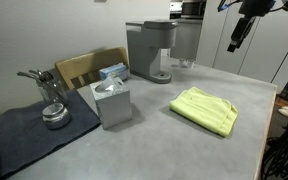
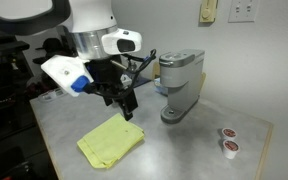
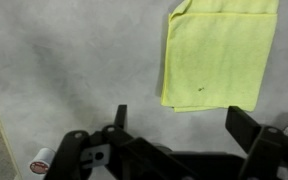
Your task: Unfold the towel once
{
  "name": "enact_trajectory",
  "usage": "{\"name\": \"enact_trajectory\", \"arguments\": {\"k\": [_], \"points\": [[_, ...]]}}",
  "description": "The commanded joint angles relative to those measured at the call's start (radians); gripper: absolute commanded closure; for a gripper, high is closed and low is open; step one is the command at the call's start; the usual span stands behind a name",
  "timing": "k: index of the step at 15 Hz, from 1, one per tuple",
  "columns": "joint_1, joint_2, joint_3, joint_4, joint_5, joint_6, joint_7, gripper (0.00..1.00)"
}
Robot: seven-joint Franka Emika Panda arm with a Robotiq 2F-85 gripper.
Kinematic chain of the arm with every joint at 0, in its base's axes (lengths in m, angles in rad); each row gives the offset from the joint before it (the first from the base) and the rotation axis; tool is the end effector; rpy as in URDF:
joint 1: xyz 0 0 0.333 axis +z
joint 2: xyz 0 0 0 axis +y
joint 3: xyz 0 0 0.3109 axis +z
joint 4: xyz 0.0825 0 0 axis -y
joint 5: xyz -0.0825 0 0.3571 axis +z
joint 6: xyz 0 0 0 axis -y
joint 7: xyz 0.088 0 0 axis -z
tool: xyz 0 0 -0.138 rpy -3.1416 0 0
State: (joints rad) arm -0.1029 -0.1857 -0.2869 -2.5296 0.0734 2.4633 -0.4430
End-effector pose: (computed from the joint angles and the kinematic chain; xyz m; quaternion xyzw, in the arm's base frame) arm 0.4089 -0.1644 0.3337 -0.9972 -0.0002 -0.0709 0.0242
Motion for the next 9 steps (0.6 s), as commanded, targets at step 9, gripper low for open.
{"name": "enact_trajectory", "arguments": {"k": [9], "points": [[-0.003, 0.127, 0.022, 0.031, 0.153, 0.012, -0.015, 0.0]]}}
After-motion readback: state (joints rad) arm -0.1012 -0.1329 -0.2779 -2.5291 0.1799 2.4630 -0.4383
